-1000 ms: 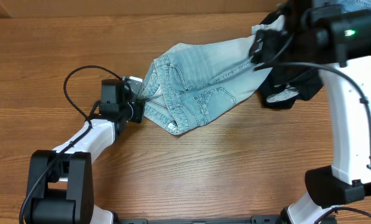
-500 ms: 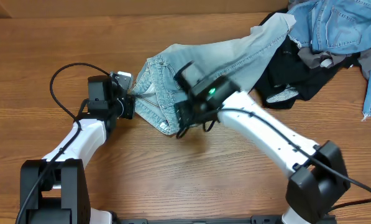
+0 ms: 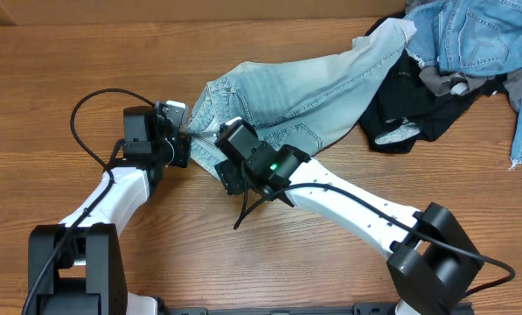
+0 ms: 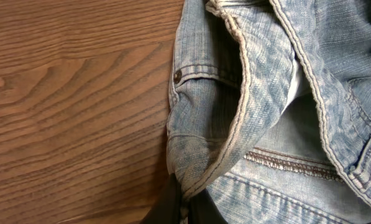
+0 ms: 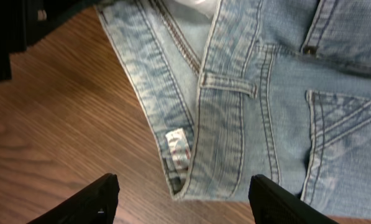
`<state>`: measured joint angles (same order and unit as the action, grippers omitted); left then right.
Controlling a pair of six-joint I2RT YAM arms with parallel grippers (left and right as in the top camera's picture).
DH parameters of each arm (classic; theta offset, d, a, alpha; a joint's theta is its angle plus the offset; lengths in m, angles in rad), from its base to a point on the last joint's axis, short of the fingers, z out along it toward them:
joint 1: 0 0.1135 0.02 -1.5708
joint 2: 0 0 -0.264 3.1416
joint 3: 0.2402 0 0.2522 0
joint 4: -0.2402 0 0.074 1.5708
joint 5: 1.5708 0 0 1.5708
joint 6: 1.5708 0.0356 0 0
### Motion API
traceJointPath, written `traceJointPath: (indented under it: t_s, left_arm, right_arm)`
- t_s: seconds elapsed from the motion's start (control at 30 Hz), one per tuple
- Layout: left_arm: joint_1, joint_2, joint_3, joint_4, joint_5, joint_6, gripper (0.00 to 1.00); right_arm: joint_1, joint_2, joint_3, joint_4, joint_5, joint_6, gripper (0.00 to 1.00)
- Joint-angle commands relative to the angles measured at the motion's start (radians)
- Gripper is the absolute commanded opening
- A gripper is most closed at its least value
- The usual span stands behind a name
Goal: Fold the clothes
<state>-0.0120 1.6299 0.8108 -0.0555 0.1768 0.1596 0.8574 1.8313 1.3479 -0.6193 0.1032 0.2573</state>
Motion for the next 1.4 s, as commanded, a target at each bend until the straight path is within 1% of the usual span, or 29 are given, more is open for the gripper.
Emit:
traceJointPath:
  t_s: [0.0, 0.17, 0.4, 0.43, 0.47, 0.5, 0.53, 0.57, 0.7, 0.83, 0.87, 0.9, 0.97, 1.07, 1.13, 1.27, 1.37]
  left_arm:
    - [0.008, -0.023, 0.019, 0.005, 0.027, -0.011, 0.04]
    - [0.008, -0.023, 0.019, 0.005, 0.027, -0.029, 0.04]
    - [0.008, -0.023, 0.019, 0.005, 0.027, -0.034, 0.04]
    - [0.008, -0.023, 0.019, 0.005, 0.028, -0.04, 0.04]
    - [0.008, -0.023, 0.019, 0.005, 0.03, -0.043, 0.04]
    - [0.008, -0.023, 0.019, 0.005, 0.031, -0.044, 0.04]
    - [0.008, -0.023, 0.019, 0.004, 0.031, -0.044, 0.04]
    - [0.008, -0.023, 0.019, 0.004, 0.031, -0.044, 0.04]
    - [0.018, -0.023, 0.019, 0.003, 0.014, -0.068, 0.04]
    - [0.046, -0.023, 0.019, -0.011, -0.031, -0.15, 0.04]
    - [0.05, -0.023, 0.019, -0.016, -0.034, -0.159, 0.04]
    - [0.056, -0.023, 0.019, -0.028, -0.06, -0.193, 0.04]
    - [0.066, -0.023, 0.019, -0.08, -0.171, -0.294, 0.04]
    - [0.073, -0.023, 0.019, -0.133, -0.294, -0.372, 0.04]
    - [0.073, -0.023, 0.019, -0.155, -0.341, -0.409, 0.04]
    - [0.072, -0.023, 0.019, -0.179, -0.373, -0.48, 0.04]
    - [0.072, -0.023, 0.019, -0.19, -0.405, -0.523, 0.04]
  right_arm:
    - [0.001, 0.059, -0.008, 0.013, 0.039, -0.027, 0.71]
    - [0.001, 0.092, -0.008, 0.067, 0.064, -0.077, 0.71]
    - [0.001, 0.164, -0.007, 0.061, 0.079, -0.129, 0.71]
    - [0.001, 0.175, -0.008, 0.06, 0.099, -0.129, 0.68]
    - [0.001, 0.186, -0.008, 0.053, 0.116, -0.132, 0.61]
    - [0.0, 0.195, -0.008, 0.043, 0.136, -0.131, 0.43]
    - [-0.003, 0.208, -0.008, 0.024, 0.175, -0.116, 0.2]
    - [-0.007, 0.212, -0.008, 0.007, 0.209, -0.077, 0.04]
    - [-0.034, 0.21, 0.016, -0.205, 0.348, 0.18, 0.04]
    - [-0.06, 0.179, 0.021, -0.443, 0.36, 0.469, 0.04]
    - [-0.06, 0.176, 0.021, -0.478, 0.36, 0.521, 0.04]
    - [-0.06, 0.172, 0.021, -0.522, 0.36, 0.597, 0.04]
    - [-0.061, 0.169, 0.021, -0.638, 0.357, 0.764, 0.04]
    - [-0.061, 0.167, 0.021, -0.775, 0.349, 0.903, 0.04]
    - [-0.061, 0.167, 0.021, -0.846, 0.326, 0.99, 0.04]
    - [-0.061, 0.166, 0.021, -0.876, 0.249, 1.052, 0.04]
    - [-0.061, 0.153, 0.021, -0.886, 0.206, 1.063, 0.04]
